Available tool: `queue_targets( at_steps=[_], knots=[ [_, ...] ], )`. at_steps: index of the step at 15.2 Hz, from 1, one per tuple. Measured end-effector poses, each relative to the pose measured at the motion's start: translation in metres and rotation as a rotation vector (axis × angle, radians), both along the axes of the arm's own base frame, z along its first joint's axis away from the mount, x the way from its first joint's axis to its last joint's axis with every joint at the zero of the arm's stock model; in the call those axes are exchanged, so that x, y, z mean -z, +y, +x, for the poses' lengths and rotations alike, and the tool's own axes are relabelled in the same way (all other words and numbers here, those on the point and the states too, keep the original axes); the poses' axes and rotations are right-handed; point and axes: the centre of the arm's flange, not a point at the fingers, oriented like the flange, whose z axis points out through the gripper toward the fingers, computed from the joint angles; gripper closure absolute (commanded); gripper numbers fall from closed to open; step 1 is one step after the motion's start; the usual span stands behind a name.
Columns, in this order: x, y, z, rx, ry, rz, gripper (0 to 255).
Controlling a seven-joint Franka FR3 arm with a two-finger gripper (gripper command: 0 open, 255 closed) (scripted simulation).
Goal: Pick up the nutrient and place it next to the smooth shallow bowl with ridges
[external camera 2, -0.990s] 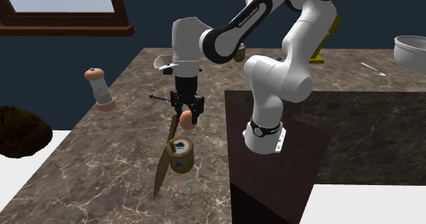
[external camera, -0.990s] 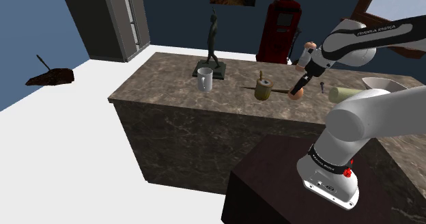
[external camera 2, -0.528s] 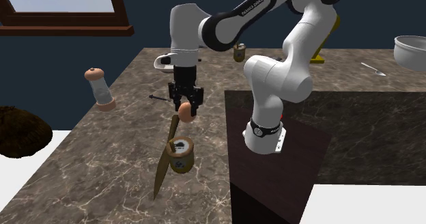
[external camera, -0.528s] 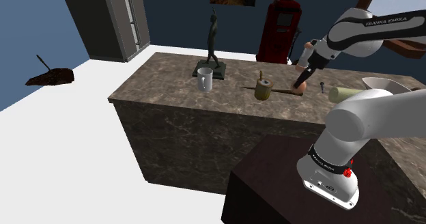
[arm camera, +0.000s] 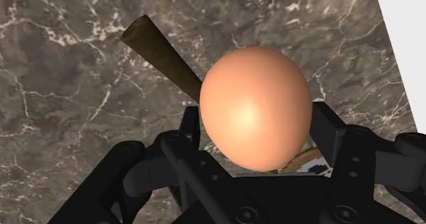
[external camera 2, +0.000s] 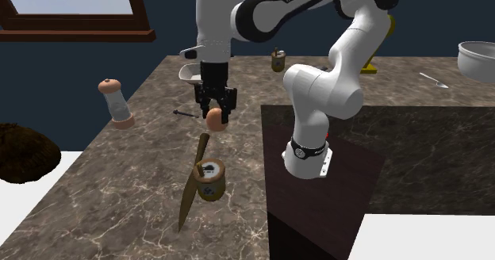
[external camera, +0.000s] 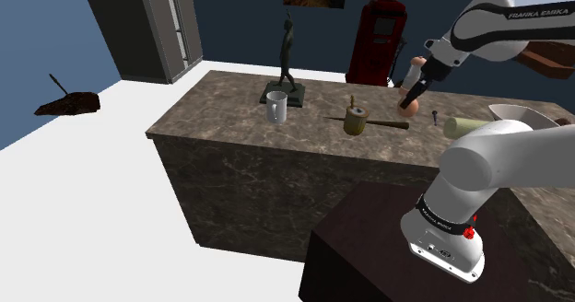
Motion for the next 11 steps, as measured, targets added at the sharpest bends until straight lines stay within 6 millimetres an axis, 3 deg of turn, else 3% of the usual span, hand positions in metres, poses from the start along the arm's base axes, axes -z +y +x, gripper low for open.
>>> queue_targets(
  at_steps=[11],
  knots=[
    [-0.053, -0.006, -0.003, 0.000, 0.000, 0.000, 255]
  ],
)
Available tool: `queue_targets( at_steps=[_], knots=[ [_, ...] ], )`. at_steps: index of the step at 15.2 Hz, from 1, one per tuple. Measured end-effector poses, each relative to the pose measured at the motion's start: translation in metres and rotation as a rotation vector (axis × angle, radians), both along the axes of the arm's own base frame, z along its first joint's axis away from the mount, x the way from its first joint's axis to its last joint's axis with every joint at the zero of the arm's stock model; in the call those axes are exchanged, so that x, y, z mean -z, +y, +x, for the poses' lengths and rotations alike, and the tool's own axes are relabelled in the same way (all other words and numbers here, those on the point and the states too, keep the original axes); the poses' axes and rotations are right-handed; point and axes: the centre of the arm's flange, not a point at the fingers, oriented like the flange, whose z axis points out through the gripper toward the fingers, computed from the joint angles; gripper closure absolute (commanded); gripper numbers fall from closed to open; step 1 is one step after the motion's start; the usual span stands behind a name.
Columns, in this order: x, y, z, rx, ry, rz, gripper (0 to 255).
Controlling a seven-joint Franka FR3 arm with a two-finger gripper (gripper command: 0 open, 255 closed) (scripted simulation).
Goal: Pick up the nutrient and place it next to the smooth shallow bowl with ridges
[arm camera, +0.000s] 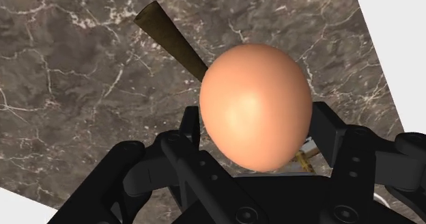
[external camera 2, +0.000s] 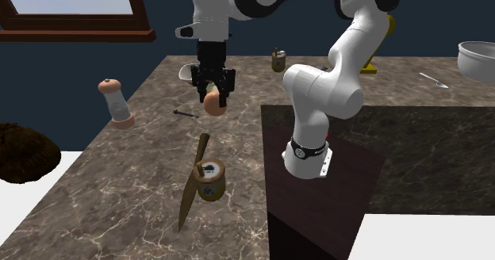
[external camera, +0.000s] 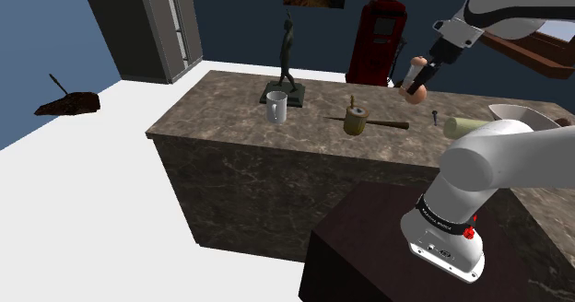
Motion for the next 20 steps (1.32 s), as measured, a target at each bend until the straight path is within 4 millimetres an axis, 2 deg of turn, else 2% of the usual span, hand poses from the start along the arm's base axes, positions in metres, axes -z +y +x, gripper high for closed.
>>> queue_targets(
  at_steps=[3, 6, 20],
  knots=[
    [-0.004, -0.028, -0.015, 0.000, 0.000, 0.000, 255],
    [0.001, -0.059, -0.038, 0.000, -0.001, 0.001, 255],
    [-0.002, -0.222, -0.133, 0.000, 0.000, 0.001, 255]
  ],
)
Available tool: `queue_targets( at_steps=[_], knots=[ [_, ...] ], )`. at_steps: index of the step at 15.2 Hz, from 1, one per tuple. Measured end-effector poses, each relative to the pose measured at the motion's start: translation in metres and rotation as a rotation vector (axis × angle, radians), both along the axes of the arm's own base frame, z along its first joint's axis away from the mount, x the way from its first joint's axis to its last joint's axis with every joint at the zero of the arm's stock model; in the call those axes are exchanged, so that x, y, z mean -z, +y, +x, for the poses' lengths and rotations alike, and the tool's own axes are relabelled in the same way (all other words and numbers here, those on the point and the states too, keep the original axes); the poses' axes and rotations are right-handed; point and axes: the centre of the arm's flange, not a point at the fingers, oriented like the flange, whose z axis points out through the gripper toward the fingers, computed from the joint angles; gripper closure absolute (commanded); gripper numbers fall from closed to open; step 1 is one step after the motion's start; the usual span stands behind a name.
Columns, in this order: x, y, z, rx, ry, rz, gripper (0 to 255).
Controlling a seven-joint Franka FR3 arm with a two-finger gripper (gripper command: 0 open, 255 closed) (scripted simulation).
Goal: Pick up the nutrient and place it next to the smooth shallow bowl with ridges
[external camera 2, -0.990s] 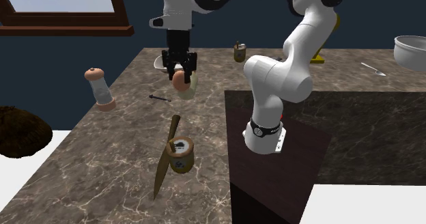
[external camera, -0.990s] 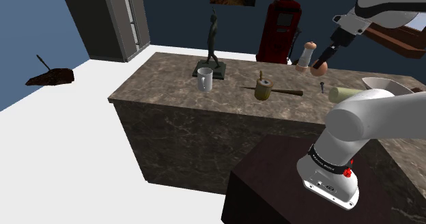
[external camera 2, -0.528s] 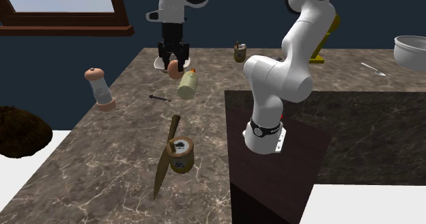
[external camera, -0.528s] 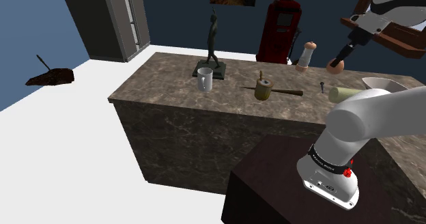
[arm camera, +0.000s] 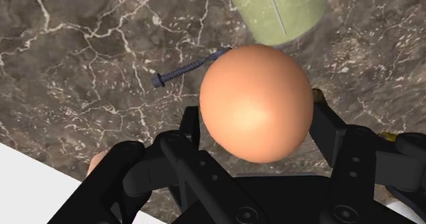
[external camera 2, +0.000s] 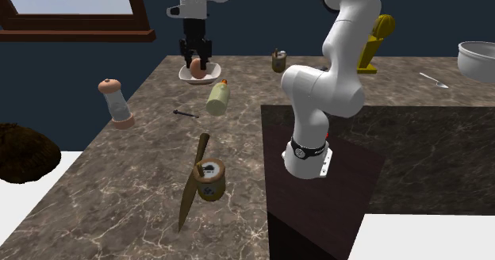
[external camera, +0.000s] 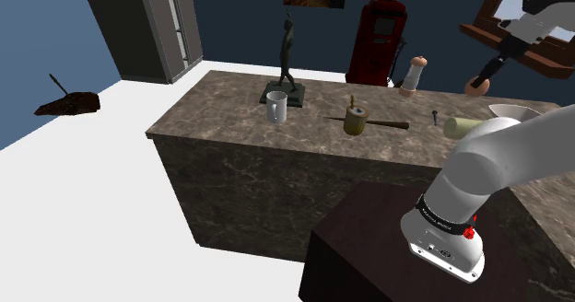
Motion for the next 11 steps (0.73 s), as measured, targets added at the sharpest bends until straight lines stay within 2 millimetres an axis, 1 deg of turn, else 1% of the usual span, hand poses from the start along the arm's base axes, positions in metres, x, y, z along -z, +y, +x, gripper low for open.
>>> queue_targets(
  at_steps=[3, 5, 7, 8, 11],
  knots=[
    [0.000, -0.031, -0.018, 0.000, -0.001, 0.001, 255],
    [0.000, -0.053, -0.034, 0.000, -0.001, 0.000, 255],
    [-0.004, -0.080, -0.049, 0.000, -0.001, 0.000, 255],
    [0.000, -0.085, -0.052, 0.000, -0.001, -0.001, 255],
    [0.014, -0.090, -0.054, -0.001, 0.000, -0.001, 255]
  ],
)
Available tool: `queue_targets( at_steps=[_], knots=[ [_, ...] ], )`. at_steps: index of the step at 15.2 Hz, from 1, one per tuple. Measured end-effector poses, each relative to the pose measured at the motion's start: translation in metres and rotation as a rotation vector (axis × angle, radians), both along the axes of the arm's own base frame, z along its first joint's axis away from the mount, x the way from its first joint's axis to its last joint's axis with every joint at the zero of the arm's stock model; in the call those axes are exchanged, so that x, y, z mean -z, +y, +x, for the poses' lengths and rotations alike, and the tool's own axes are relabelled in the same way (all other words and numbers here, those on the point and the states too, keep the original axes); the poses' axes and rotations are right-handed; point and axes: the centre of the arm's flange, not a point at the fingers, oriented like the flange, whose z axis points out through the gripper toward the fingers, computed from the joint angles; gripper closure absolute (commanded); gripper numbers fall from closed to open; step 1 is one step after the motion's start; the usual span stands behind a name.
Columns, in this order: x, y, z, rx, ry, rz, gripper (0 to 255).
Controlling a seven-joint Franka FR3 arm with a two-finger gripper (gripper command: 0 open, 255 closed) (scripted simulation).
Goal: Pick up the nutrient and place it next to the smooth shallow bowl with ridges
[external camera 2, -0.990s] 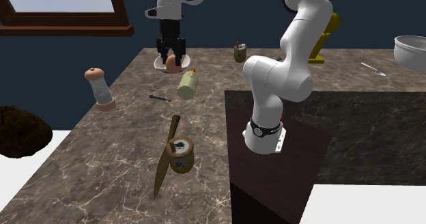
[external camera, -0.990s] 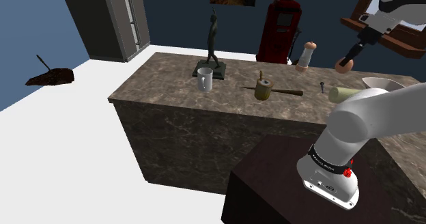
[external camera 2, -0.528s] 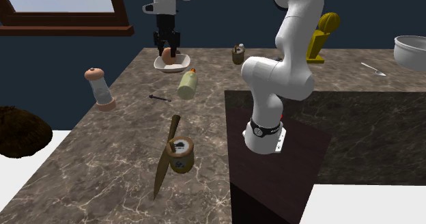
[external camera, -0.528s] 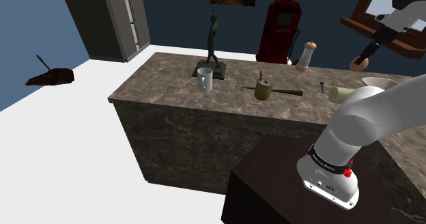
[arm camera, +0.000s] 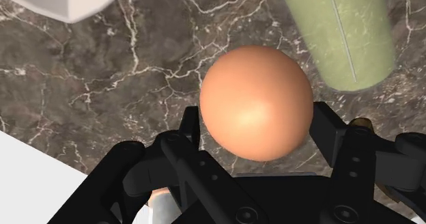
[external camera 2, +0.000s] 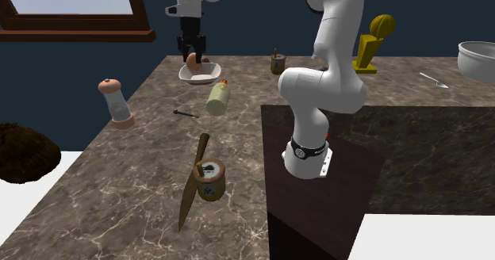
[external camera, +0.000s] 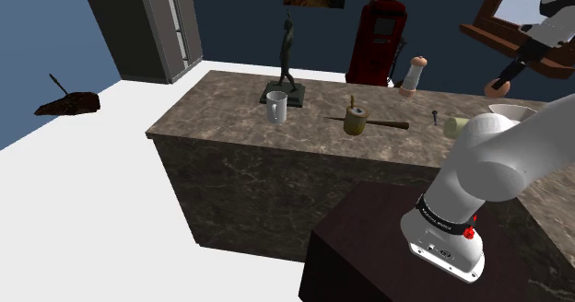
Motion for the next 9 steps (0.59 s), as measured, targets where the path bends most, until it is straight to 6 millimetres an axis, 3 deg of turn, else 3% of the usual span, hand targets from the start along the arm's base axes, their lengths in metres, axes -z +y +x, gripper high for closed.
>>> queue_targets(
  at_steps=[9],
  knots=[
    [0.048, -0.001, -0.001, 0.000, 0.000, 0.000, 255]
  ],
)
